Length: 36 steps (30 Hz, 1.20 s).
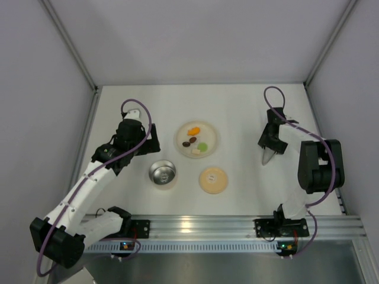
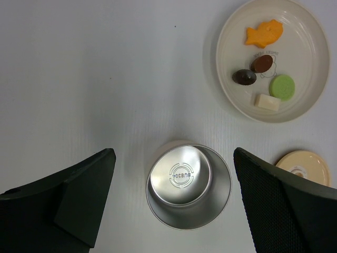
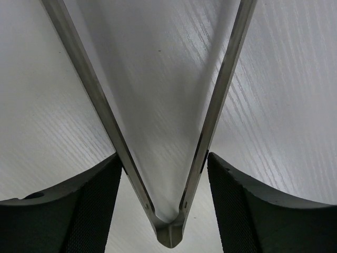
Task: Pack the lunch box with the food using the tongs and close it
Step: Pick up the clamp at the center of the board.
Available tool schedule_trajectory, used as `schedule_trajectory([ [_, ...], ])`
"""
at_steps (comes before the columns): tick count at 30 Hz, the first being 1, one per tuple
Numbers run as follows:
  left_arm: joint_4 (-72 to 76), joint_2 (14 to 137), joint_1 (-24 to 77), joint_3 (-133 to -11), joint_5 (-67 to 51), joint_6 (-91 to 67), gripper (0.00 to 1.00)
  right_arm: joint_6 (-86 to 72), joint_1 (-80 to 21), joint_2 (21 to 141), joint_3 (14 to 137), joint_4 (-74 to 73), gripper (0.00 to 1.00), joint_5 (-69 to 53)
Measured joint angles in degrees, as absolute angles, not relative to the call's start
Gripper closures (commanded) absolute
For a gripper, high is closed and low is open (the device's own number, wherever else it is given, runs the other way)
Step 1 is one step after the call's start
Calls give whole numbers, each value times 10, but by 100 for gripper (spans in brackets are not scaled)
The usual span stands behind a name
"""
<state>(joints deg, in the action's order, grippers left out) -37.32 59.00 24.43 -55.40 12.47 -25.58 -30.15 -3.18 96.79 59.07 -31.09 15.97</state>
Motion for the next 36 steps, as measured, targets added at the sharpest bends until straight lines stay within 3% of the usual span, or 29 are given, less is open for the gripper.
schedule_trajectory([
  [9, -373, 590, 244, -554, 124, -256, 1, -295, -32, 973, 590, -307, 59, 158],
  [14, -373, 590, 244, -554, 124, -256, 1, -295, -36, 956, 577, -299, 59, 159],
  [26, -373, 590, 244, -554, 123, -256, 1, -273, -41, 757, 549, -310, 60, 149],
  [36, -373, 592, 244, -554, 118, -256, 1, -255, -49, 698, 521, -340, 62, 116],
])
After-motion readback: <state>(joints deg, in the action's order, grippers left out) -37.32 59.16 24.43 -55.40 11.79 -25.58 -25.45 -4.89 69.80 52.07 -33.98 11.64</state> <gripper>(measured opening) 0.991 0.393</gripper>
